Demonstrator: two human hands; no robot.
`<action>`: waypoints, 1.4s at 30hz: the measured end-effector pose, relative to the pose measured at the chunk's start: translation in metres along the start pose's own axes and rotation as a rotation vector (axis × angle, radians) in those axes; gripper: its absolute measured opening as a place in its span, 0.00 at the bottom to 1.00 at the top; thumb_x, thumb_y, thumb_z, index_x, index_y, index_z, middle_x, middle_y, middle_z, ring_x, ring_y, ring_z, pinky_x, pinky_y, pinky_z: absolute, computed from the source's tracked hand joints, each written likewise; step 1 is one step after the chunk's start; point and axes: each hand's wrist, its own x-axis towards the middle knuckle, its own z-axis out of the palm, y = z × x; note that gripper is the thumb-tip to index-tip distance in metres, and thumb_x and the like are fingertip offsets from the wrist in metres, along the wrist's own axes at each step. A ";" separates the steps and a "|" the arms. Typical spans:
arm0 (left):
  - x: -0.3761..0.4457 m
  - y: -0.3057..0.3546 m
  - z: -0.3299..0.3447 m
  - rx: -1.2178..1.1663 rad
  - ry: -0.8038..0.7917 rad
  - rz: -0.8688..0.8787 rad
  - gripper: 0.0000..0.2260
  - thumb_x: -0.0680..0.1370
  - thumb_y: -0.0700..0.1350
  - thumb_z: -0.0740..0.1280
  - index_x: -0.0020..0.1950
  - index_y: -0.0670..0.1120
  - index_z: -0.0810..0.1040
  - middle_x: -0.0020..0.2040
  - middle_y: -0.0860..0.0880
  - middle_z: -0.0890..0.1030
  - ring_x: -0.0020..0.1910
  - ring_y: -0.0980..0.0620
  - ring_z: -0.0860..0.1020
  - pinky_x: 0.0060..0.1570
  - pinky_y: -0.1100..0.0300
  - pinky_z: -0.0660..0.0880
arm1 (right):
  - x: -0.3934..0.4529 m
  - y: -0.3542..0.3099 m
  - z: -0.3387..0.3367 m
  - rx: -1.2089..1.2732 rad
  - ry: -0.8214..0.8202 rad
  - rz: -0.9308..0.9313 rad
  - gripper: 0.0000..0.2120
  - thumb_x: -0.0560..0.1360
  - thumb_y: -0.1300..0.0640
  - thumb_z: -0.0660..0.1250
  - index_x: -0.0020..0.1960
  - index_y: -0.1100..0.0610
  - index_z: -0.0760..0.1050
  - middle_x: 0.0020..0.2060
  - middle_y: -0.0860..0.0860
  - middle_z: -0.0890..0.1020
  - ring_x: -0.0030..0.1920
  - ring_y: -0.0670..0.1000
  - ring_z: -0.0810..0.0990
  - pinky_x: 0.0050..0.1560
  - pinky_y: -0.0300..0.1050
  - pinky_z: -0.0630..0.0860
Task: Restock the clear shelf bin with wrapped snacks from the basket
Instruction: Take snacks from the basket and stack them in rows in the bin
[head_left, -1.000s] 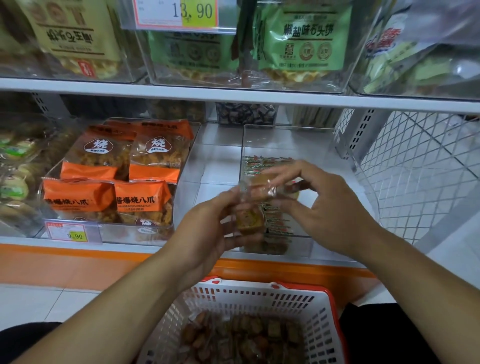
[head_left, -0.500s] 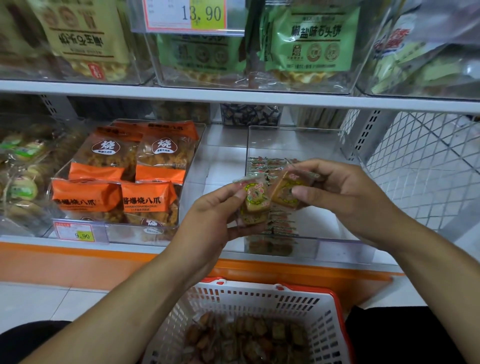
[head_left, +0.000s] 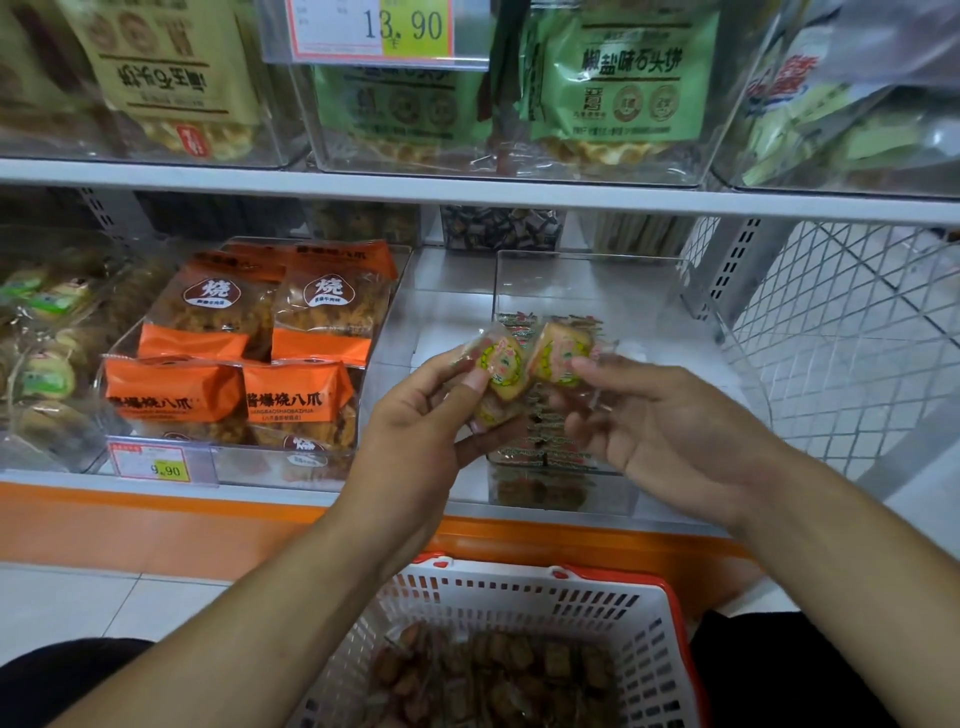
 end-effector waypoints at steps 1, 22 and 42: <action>0.000 0.000 0.000 -0.007 -0.002 0.019 0.13 0.77 0.45 0.68 0.60 0.47 0.85 0.58 0.42 0.85 0.57 0.46 0.84 0.52 0.53 0.82 | 0.000 0.007 0.005 -0.025 0.025 0.029 0.09 0.70 0.58 0.73 0.49 0.57 0.84 0.44 0.53 0.84 0.40 0.47 0.83 0.36 0.39 0.80; -0.002 0.005 -0.002 0.104 0.011 0.021 0.21 0.80 0.29 0.63 0.67 0.49 0.76 0.61 0.52 0.84 0.59 0.48 0.84 0.59 0.51 0.80 | -0.001 -0.005 -0.007 -0.500 -0.070 -0.118 0.23 0.69 0.60 0.70 0.64 0.55 0.79 0.56 0.52 0.85 0.54 0.52 0.85 0.48 0.40 0.81; -0.004 -0.028 0.017 0.608 -0.229 0.116 0.31 0.80 0.32 0.60 0.76 0.60 0.64 0.70 0.66 0.71 0.66 0.69 0.73 0.60 0.73 0.71 | 0.020 -0.025 -0.041 -0.957 0.248 -0.239 0.20 0.67 0.61 0.80 0.56 0.55 0.79 0.51 0.52 0.85 0.46 0.49 0.85 0.50 0.43 0.81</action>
